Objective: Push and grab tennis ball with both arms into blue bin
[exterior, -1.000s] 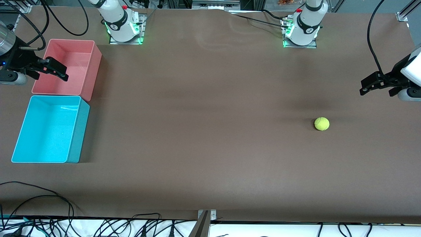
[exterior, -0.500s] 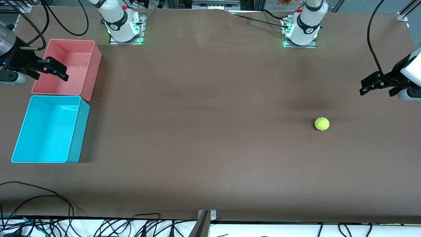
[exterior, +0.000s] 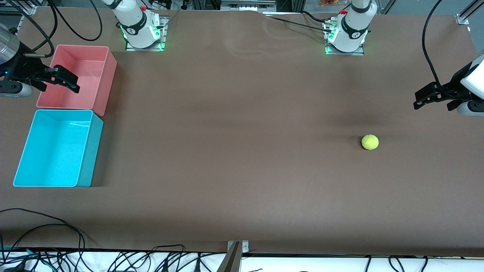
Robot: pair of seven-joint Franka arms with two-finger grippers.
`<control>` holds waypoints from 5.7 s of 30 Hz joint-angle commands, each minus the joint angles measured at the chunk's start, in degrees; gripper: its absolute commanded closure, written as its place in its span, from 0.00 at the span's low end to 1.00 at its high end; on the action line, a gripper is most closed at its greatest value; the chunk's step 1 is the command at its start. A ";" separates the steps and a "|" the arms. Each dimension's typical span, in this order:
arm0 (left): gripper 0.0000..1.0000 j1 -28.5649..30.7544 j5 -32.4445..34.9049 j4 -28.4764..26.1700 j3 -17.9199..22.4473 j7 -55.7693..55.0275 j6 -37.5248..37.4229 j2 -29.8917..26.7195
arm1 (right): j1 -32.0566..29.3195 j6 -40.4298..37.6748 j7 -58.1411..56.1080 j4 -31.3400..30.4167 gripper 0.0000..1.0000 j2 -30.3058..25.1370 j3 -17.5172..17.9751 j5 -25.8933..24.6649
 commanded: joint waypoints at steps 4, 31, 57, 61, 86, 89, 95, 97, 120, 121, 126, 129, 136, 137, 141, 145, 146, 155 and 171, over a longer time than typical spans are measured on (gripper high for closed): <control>0.00 -0.20 0.96 0.06 -0.07 0.94 -0.03 -0.20 | -0.07 -1.24 0.34 1.49 0.00 0.38 0.18 0.78; 0.13 -0.11 1.31 0.06 0.02 0.33 0.05 0.42 | -0.07 -1.24 0.43 1.49 0.00 0.38 0.18 0.78; 1.00 0.33 1.66 -0.82 0.02 -40.07 -0.12 2.70 | -0.07 -1.24 0.43 1.49 0.00 0.38 0.18 0.78; 1.00 0.68 1.66 -0.91 0.11 -50.72 -0.12 5.07 | -0.07 -1.24 0.43 1.49 0.00 0.38 0.18 0.87; 1.00 8.50 1.75 -18.30 0.46 -82.38 23.51 16.24 | -0.07 -1.24 0.43 1.49 0.00 0.38 0.18 0.87; 1.00 8.50 1.75 -22.60 0.55 -82.99 29.65 16.32 | -0.07 -1.24 0.43 1.49 0.00 0.38 0.18 0.87; 1.00 11.49 1.57 -27.62 0.46 -84.31 38.89 18.25 | -0.07 -1.24 0.43 1.49 0.00 0.38 0.18 0.87; 1.00 11.49 1.48 -28.42 0.46 -84.49 40.92 19.48 | -0.07 -1.24 0.43 1.49 0.00 0.38 0.18 0.87; 1.00 15.00 9.21 -27.89 0.37 -82.82 46.19 23.88 | -0.07 -1.24 0.43 1.49 0.00 0.38 0.18 0.78; 1.00 15.96 10.17 -27.80 0.37 -82.82 46.46 23.88 | -0.07 -1.24 0.43 1.49 0.00 0.38 0.18 0.87; 1.00 18.52 14.83 -27.63 0.37 -82.73 47.69 23.88 | -0.07 -1.24 0.43 1.49 0.00 0.38 0.18 0.87; 1.00 19.40 17.12 -27.28 0.28 -82.82 47.69 23.97 | -0.07 -1.24 0.43 1.49 0.00 0.38 0.18 0.87; 1.00 18.35 16.16 -27.80 -0.94 -84.48 47.69 24.15 | -0.07 -1.24 0.43 1.49 0.00 0.38 0.18 0.87; 1.00 18.43 15.73 -28.06 -2.25 -85.18 47.69 24.23 | -0.07 -1.24 0.43 1.49 0.00 0.38 0.18 0.87; 1.00 18.61 13.70 -29.30 -8.32 -90.10 47.60 24.15 | -0.07 -1.24 0.43 1.49 0.00 0.38 0.18 0.87; 1.00 18.61 13.70 -31.49 -14.12 -92.83 47.52 23.97 | -0.07 -1.24 0.43 1.49 0.00 0.38 0.18 0.87; 1.00 18.61 13.53 -31.67 -14.91 -93.45 47.34 23.80 | -0.07 -1.24 0.43 1.49 0.00 0.38 0.18 0.87; 1.00 19.57 12.73 -30.79 -18.44 -95.31 43.82 21.77 | -0.07 -1.24 0.51 1.49 0.00 0.38 0.18 0.87; 1.00 24.94 13.35 -29.04 -18.17 -83.00 42.33 20.19 | -0.07 -1.33 0.43 1.49 0.00 0.38 0.18 0.78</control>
